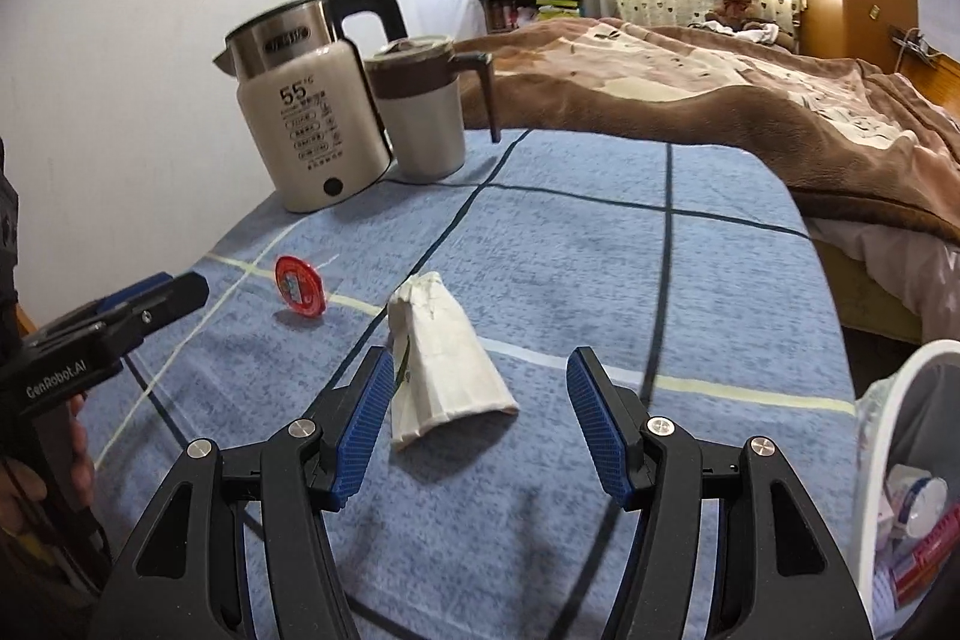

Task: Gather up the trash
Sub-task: 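Move both open tools back over the table toward the jelly cup and paper, then grasp the white paper with the right tool while the left tool grasps the red-lidded jelly cup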

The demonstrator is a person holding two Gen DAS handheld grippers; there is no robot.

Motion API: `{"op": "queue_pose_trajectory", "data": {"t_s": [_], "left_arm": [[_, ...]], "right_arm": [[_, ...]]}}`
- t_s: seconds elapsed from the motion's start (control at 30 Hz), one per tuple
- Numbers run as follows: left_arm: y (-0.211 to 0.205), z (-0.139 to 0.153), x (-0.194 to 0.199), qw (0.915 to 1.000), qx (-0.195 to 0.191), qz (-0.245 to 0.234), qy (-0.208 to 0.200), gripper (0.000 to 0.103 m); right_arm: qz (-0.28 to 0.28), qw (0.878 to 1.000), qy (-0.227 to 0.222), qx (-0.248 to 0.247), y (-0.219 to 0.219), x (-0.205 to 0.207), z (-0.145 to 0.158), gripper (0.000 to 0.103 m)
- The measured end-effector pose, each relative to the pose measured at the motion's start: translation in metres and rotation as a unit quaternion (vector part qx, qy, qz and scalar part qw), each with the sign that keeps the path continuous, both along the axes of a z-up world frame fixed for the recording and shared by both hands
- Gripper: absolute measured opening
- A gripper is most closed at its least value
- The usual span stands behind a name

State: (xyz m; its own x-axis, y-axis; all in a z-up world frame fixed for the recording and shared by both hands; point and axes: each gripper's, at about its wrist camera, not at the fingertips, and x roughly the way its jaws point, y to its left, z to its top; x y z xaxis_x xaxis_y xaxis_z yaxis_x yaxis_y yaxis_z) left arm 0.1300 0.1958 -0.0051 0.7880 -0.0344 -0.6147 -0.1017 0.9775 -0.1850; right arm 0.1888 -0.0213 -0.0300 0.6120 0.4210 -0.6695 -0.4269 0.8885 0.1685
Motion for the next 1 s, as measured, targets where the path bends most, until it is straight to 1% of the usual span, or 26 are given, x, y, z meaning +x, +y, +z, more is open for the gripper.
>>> {"op": "queue_pose_trajectory", "data": {"t_s": [0.23,0.33,0.43,0.53,0.7,0.77,0.8,0.87,0.9,0.93,1.0], "left_arm": [[0.007,-0.009,0.021,0.9998,-0.011,-0.008,0.011,0.071],[0.007,-0.012,0.027,0.9998,-0.007,-0.007,0.015,0.071],[0.008,-0.016,0.033,0.9994,-0.023,-0.016,0.019,0.071],[0.006,-0.019,0.039,0.9995,-0.015,-0.015,0.022,0.072],[0.006,-0.023,0.050,0.9993,-0.021,-0.018,0.026,0.072],[0.004,-0.024,0.054,0.9991,-0.021,-0.025,0.028,0.071],[0.004,-0.026,0.058,0.9989,-0.022,-0.027,0.032,0.071],[0.004,-0.030,0.063,0.9985,-0.025,-0.028,0.039,0.072],[0.004,-0.033,0.066,0.9983,-0.024,-0.028,0.044,0.072],[0.004,-0.035,0.068,0.9982,-0.025,-0.025,0.048,0.071],[0.004,-0.038,0.069,0.9982,-0.027,-0.023,0.049,0.071]], "right_arm": [[0.016,0.999,0.017,-0.031,0.024,0.018,-0.018,0.061],[0.022,0.998,0.021,-0.047,0.033,0.024,-0.025,0.061],[0.025,0.997,0.029,-0.061,0.041,0.030,-0.031,0.061],[0.027,0.996,0.037,-0.070,0.044,0.034,-0.037,0.061],[0.031,0.996,0.039,-0.072,0.045,0.034,-0.039,0.060],[0.035,0.996,0.041,-0.067,0.045,0.034,-0.039,0.051],[0.034,0.996,0.041,-0.065,0.044,0.034,-0.039,0.050],[0.028,0.997,0.038,-0.064,0.043,0.034,-0.038,0.039],[0.026,0.997,0.037,-0.062,0.042,0.034,-0.038,0.037],[0.024,0.997,0.037,-0.060,0.041,0.033,-0.038,0.033],[0.019,0.997,0.032,-0.061,0.040,0.031,-0.037,0.030]]}}
